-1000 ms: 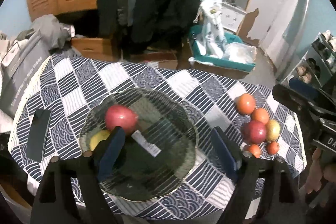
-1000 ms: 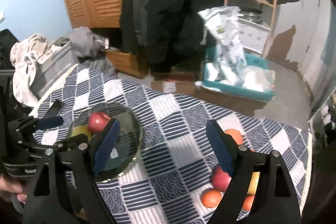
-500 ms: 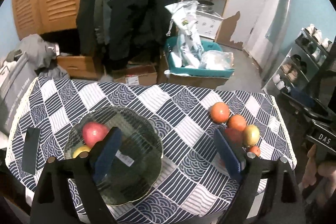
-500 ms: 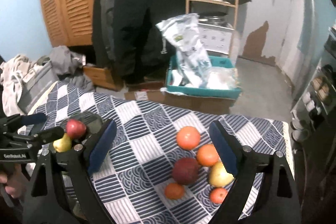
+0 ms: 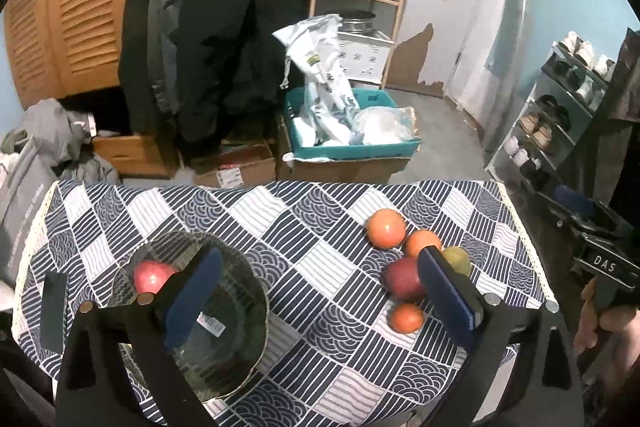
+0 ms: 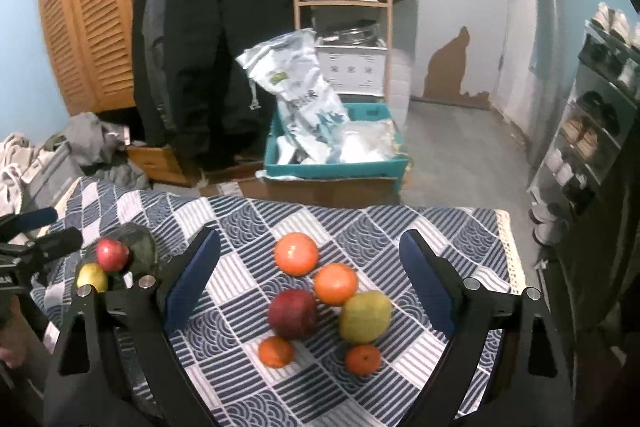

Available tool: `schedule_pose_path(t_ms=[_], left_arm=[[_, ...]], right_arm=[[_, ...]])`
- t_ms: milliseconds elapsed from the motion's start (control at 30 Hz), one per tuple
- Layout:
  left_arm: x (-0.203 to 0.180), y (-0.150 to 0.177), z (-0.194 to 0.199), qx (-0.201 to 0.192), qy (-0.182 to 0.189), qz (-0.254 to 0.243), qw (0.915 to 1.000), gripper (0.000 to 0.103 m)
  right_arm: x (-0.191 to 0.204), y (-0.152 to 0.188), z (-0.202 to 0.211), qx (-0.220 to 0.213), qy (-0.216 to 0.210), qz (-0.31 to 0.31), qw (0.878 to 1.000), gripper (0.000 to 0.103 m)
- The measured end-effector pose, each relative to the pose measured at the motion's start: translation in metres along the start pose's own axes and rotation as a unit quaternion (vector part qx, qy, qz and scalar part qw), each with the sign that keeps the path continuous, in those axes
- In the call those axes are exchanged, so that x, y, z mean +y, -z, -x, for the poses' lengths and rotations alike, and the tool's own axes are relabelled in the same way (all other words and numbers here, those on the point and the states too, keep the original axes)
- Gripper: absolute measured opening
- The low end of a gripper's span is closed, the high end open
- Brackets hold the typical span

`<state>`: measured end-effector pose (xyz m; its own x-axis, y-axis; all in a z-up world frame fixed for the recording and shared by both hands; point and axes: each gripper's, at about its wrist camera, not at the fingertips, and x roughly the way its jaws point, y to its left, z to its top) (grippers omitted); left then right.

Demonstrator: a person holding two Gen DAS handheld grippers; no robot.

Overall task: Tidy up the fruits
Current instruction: 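Withdraw both open tools from the bowl back toward the fruit pile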

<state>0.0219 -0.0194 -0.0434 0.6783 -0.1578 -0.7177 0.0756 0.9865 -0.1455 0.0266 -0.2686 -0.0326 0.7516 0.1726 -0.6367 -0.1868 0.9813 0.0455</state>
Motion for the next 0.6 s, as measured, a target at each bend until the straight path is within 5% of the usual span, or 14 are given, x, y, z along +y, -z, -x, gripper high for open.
schedule_pose_path(t_ms=[600], left_arm=[[-0.049,-0.003,-0.026,0.027,0.015,-0.038,0.9988,0.099]], right_arm=[[-0.056,0.019,0.003,0.015,0.030,-0.034,0.999,0.090]])
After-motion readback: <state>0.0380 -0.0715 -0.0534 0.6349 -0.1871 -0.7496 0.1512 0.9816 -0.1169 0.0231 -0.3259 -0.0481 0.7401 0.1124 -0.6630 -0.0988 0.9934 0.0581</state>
